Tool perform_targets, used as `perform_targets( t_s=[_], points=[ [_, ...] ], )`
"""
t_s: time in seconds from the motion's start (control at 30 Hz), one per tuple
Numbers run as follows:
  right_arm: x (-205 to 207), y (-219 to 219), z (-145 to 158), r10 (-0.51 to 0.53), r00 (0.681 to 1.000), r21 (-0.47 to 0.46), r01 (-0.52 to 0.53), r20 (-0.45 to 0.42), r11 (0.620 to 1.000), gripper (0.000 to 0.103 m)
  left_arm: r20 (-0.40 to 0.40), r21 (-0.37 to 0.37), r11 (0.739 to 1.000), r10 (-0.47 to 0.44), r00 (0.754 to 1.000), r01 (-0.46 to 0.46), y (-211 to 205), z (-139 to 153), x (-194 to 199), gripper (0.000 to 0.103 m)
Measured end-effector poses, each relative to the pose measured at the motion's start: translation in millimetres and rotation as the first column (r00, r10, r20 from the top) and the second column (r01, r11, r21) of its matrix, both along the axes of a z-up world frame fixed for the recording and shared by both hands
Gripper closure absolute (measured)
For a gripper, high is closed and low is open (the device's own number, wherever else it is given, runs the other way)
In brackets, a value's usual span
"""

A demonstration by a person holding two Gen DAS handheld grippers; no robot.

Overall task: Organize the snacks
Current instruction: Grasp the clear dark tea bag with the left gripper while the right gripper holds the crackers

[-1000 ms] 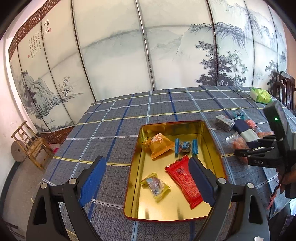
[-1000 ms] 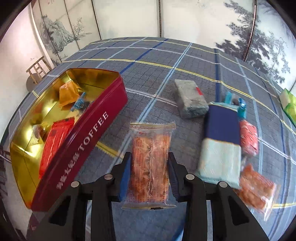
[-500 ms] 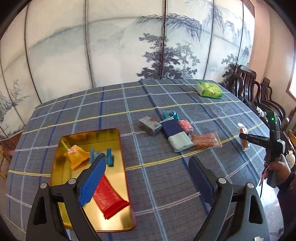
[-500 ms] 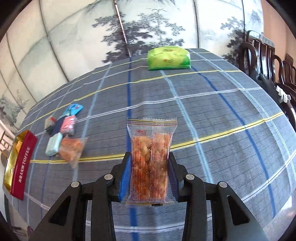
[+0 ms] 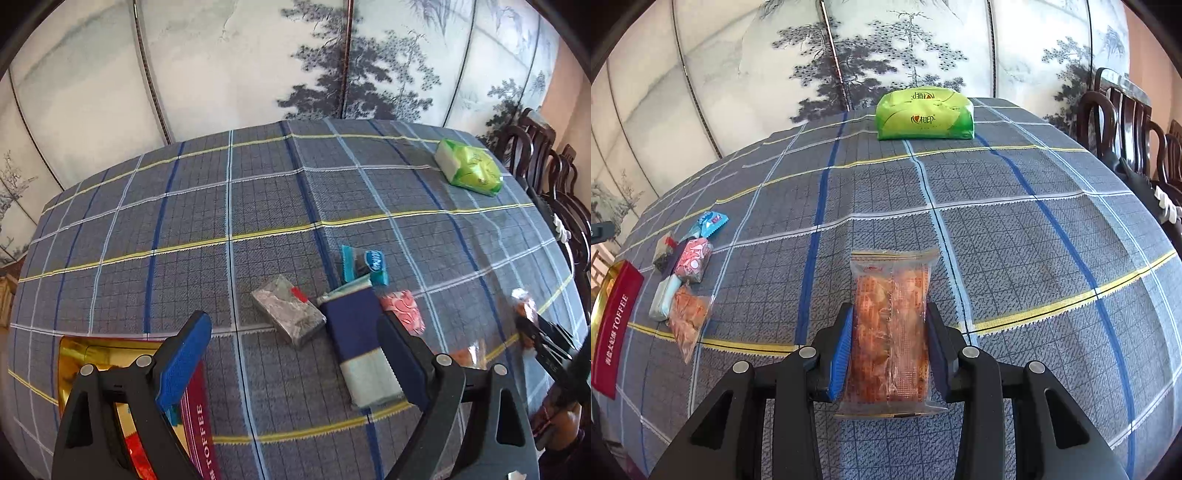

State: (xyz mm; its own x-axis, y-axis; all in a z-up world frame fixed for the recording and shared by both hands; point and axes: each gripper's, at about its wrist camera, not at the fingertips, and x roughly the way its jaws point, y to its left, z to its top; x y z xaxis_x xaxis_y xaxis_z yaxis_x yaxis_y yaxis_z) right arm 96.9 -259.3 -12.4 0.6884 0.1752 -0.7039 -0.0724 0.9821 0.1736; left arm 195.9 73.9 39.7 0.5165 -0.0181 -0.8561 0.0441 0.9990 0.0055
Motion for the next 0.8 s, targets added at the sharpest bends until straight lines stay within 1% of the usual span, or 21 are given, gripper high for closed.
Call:
perform_targets(
  t_s=[0.07,0.17,0.23,0.27,0.37,0.43,0.47,0.5,0.53,0.63,0.7,0.8],
  points=[
    [0,-8,-1,0.001,1.0,0.056,-0.001,0.004,0.998,0.064,-0.053,-0.009,1.0,0.029,0.998,-0.03,3,-15,19,0.015],
    [-1,-12,-2,0.002,1.0,0.096,-0.003,0.006,0.995,0.064,-0.138,-0.055,0.995,0.074,0.988,-0.082,9,-35,37,0.02],
    [-1,-14,-3,0.004,1.0,0.115,-0.005,0.007,0.993,0.064,-0.163,-0.059,0.992,0.099,0.982,-0.11,11,-44,41,0.026],
    [0,-15,-3,0.004,1.0,0.123,-0.005,0.007,0.992,0.064,-0.168,-0.056,0.991,0.108,0.98,-0.119,12,-48,43,0.028],
    [0,-18,-4,0.006,1.0,0.148,-0.007,0.008,0.989,0.064,-0.195,-0.065,0.988,0.128,0.973,-0.142,13,-59,49,0.041],
    [-1,-18,-4,0.006,1.0,0.156,-0.007,0.008,0.988,0.064,-0.234,-0.09,0.984,0.127,0.964,-0.152,14,-68,52,0.055],
    [-1,-18,-4,0.006,1.0,0.154,-0.007,0.008,0.988,0.064,-0.246,-0.105,0.982,0.129,0.961,-0.159,14,-72,54,0.057],
    [-1,-18,-4,0.006,1.0,0.151,-0.007,0.008,0.988,0.064,-0.247,-0.117,0.979,0.135,0.96,-0.168,16,-75,53,0.062],
    [-1,-18,-4,0.006,1.0,0.152,-0.007,0.008,0.988,0.064,-0.22,-0.115,0.979,0.143,0.965,-0.171,16,-74,51,0.071],
    [-1,-18,-4,0.005,1.0,0.152,-0.007,0.008,0.988,0.064,-0.21,-0.118,0.98,0.131,0.969,-0.159,15,-74,44,0.072],
    [0,-18,-4,0.005,1.0,0.146,-0.006,0.007,0.989,0.064,-0.203,-0.112,0.982,0.127,0.971,-0.152,14,-71,30,0.072],
    [0,-18,-4,0.004,1.0,0.138,-0.005,0.007,0.99,0.065,-0.141,-0.131,0.984,0.099,0.985,-0.117,9,-57,-6,0.072]
  ],
)
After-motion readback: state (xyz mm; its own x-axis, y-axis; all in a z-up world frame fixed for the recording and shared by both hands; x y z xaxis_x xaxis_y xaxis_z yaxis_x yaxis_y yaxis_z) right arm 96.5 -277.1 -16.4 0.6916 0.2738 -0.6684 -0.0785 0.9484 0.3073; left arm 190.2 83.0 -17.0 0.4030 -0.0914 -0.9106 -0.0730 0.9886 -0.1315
